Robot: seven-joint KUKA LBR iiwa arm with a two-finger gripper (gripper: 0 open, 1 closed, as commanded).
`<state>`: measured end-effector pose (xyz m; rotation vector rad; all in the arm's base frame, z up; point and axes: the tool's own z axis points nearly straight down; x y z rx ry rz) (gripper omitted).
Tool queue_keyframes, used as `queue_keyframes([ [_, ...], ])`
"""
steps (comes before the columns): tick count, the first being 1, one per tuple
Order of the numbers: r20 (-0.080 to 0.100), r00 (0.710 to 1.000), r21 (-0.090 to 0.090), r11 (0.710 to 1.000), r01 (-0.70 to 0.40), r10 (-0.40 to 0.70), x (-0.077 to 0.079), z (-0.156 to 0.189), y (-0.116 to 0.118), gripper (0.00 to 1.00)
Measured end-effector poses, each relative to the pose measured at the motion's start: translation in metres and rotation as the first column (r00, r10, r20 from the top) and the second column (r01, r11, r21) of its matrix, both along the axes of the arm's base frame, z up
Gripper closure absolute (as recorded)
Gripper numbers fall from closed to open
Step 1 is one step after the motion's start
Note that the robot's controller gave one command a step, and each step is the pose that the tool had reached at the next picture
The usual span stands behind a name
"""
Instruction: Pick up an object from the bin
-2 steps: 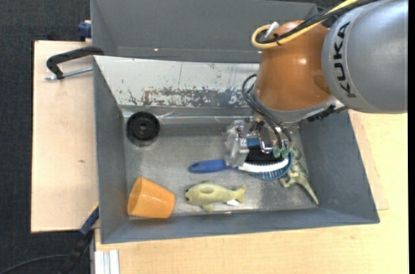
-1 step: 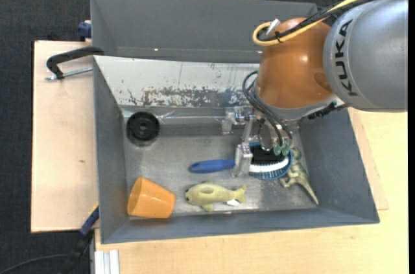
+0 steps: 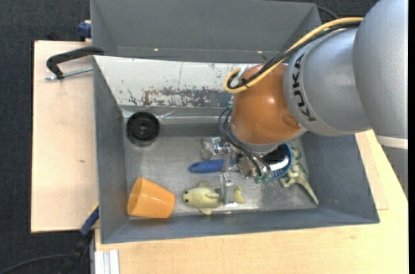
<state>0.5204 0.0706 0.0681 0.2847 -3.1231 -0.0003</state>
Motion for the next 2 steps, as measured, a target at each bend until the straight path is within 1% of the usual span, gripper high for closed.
queue_keyframes([
  [1,0.008,1.000,0.001,1.000,0.002,-0.002,0.002,0.003,0.000,1.00],
  [2,0.019,0.999,0.002,0.999,-0.034,0.034,0.031,0.147,-0.015,1.00],
])
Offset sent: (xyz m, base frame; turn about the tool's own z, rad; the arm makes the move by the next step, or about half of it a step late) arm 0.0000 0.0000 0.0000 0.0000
